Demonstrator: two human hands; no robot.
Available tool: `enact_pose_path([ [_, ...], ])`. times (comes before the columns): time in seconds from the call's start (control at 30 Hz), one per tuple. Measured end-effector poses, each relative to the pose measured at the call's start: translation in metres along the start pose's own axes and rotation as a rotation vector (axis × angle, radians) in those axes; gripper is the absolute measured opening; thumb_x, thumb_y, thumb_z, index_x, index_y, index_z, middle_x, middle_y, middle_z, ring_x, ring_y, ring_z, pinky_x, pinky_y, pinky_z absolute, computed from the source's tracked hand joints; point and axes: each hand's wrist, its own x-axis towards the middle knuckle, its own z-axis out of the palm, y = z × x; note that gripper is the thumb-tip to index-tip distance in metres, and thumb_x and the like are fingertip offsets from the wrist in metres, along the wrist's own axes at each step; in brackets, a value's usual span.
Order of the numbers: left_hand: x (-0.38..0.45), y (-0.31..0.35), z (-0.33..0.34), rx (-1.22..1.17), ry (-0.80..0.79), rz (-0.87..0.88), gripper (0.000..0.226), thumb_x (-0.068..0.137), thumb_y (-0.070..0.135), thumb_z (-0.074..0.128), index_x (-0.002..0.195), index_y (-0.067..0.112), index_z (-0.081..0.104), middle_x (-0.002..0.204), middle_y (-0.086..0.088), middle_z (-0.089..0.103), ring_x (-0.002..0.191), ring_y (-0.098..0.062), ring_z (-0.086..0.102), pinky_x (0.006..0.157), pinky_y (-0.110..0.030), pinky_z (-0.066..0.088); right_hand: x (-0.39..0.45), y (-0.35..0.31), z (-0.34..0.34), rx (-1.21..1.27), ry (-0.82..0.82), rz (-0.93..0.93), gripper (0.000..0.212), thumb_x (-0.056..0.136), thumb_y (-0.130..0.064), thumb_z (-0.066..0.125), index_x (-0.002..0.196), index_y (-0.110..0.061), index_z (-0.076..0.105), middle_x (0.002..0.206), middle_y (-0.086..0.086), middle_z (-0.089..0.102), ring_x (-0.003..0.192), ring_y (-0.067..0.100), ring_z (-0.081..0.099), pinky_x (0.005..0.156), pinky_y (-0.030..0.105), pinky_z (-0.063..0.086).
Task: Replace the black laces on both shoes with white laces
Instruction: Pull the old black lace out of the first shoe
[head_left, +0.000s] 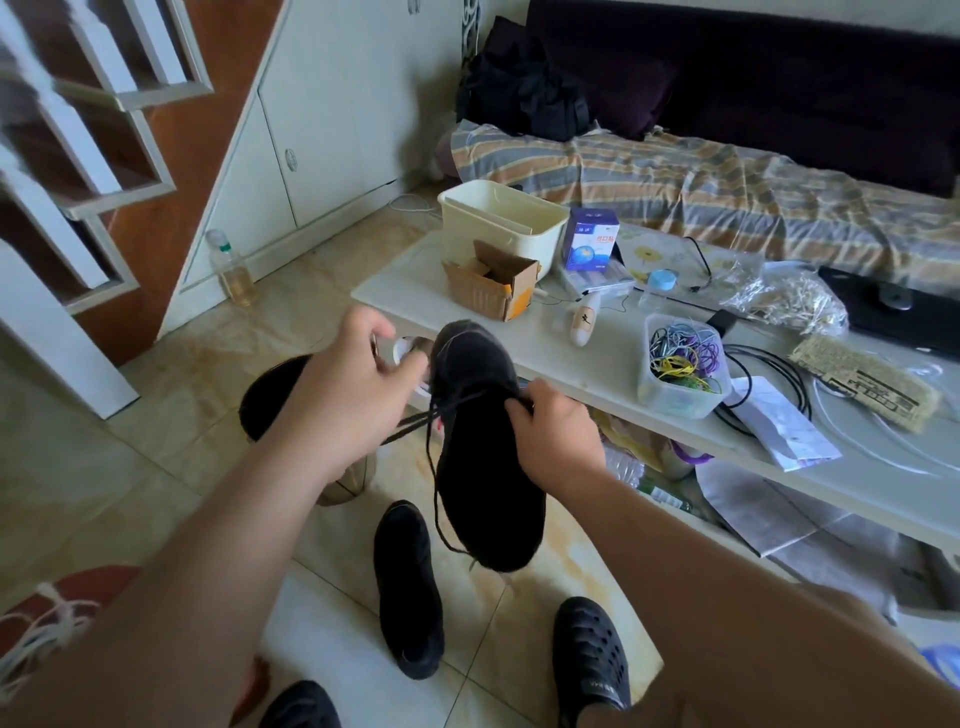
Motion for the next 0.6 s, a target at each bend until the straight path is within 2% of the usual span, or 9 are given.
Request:
enact_pose_path([
  [0.1, -0.001, -0.01, 0.013, 0.281, -0.258, -0.045, 0.042, 0.095, 0.065, 0.056, 0.127, 0.039, 0.052, 0.106, 0.012, 0.067, 0.092, -0.011, 0.063, 0.078, -0.036, 0.049, -0.001, -0.006, -0.008, 0.152, 0.04, 0.038, 0.021, 0.105, -0.042, 0.049, 0.103, -0.021, 0.05, 0.092, 0.002, 0.062, 0.086, 0.03, 0.059, 0.073, 0.041, 0.05],
  [0.13, -0.001, -0.011, 0.019, 0.334, -0.314, -0.04, 0.038, 0.096, 0.065, 0.054, 0.121, 0.038, 0.056, 0.103, 0.01, 0.07, 0.092, -0.012, 0.064, 0.078, -0.036, 0.051, -0.003, -0.008, -0.008, 0.174, 0.05, 0.047, 0.02, 0.105, -0.042, 0.048, 0.102, -0.022, 0.049, 0.091, 0.001, 0.061, 0.085, 0.029, 0.058, 0.072, 0.041, 0.049],
  [0.17, -0.001, -0.011, 0.025, 0.374, -0.34, -0.019, 0.03, 0.098, 0.063, 0.053, 0.105, 0.034, 0.057, 0.093, 0.007, 0.071, 0.088, -0.015, 0.065, 0.076, -0.037, 0.051, -0.005, -0.009, -0.008, 0.191, 0.058, 0.056, 0.02, 0.105, -0.041, 0.048, 0.102, -0.022, 0.049, 0.09, 0.001, 0.061, 0.085, 0.029, 0.058, 0.071, 0.041, 0.048],
  [0.23, -0.001, -0.003, 0.031, 0.383, -0.299, 0.046, 0.036, 0.103, 0.056, 0.048, 0.082, 0.028, 0.058, 0.072, 0.005, 0.062, 0.074, -0.019, 0.063, 0.064, -0.035, 0.045, -0.007, -0.01, -0.007, 0.227, 0.06, 0.083, 0.017, 0.105, -0.039, 0.047, 0.102, -0.022, 0.049, 0.092, 0.002, 0.062, 0.085, 0.029, 0.059, 0.071, 0.04, 0.047],
  [0.27, -0.001, 0.002, 0.034, 0.337, -0.242, 0.081, 0.039, 0.105, 0.053, 0.045, 0.079, 0.028, 0.059, 0.067, 0.005, 0.058, 0.069, -0.018, 0.06, 0.06, -0.033, 0.041, -0.009, -0.011, -0.008, 0.248, 0.053, 0.099, 0.016, 0.104, -0.038, 0.048, 0.103, -0.022, 0.05, 0.095, 0.003, 0.063, 0.087, 0.029, 0.059, 0.072, 0.04, 0.047],
  [0.37, -0.001, 0.015, 0.038, 0.028, -0.097, 0.152, 0.036, 0.108, 0.045, 0.04, 0.083, 0.028, 0.059, 0.069, 0.007, 0.051, 0.066, -0.014, 0.053, 0.059, -0.032, 0.037, -0.012, -0.013, -0.007, 0.333, -0.007, 0.136, 0.015, 0.1, -0.037, 0.055, 0.111, -0.027, 0.056, 0.101, 0.0, 0.065, 0.092, 0.025, 0.063, 0.077, 0.039, 0.054],
  [0.43, 0.001, 0.016, 0.041, -0.182, -0.067, 0.168, 0.034, 0.108, 0.045, 0.041, 0.083, 0.028, 0.056, 0.079, 0.007, 0.057, 0.077, -0.015, 0.056, 0.07, -0.033, 0.044, -0.014, -0.017, -0.007, 0.475, -0.065, 0.163, 0.029, 0.093, -0.037, 0.066, 0.119, -0.033, 0.054, 0.102, -0.002, 0.065, 0.093, 0.022, 0.067, 0.073, 0.038, 0.059],
  [0.5, 0.004, 0.016, 0.043, -0.434, -0.024, 0.142, 0.035, 0.106, 0.047, 0.044, 0.077, 0.032, 0.057, 0.089, 0.01, 0.064, 0.089, -0.013, 0.059, 0.085, -0.033, 0.046, -0.015, -0.022, -0.008, 0.771, -0.168, 0.235, 0.048, 0.09, -0.034, 0.078, 0.126, -0.029, 0.048, 0.108, 0.004, 0.066, 0.09, 0.024, 0.072, 0.066, 0.036, 0.061],
  [0.6, 0.01, 0.023, 0.036, -0.853, 0.043, 0.104, 0.039, 0.11, 0.04, 0.047, 0.075, 0.032, 0.063, 0.093, 0.011, 0.069, 0.08, -0.008, 0.054, 0.087, -0.026, 0.042, -0.011, -0.021, -0.007, 1.129, -0.347, 0.22, 0.064, 0.079, -0.053, 0.083, 0.126, -0.024, 0.049, 0.118, 0.01, 0.065, 0.079, 0.022, 0.067, 0.066, 0.032, 0.055],
])
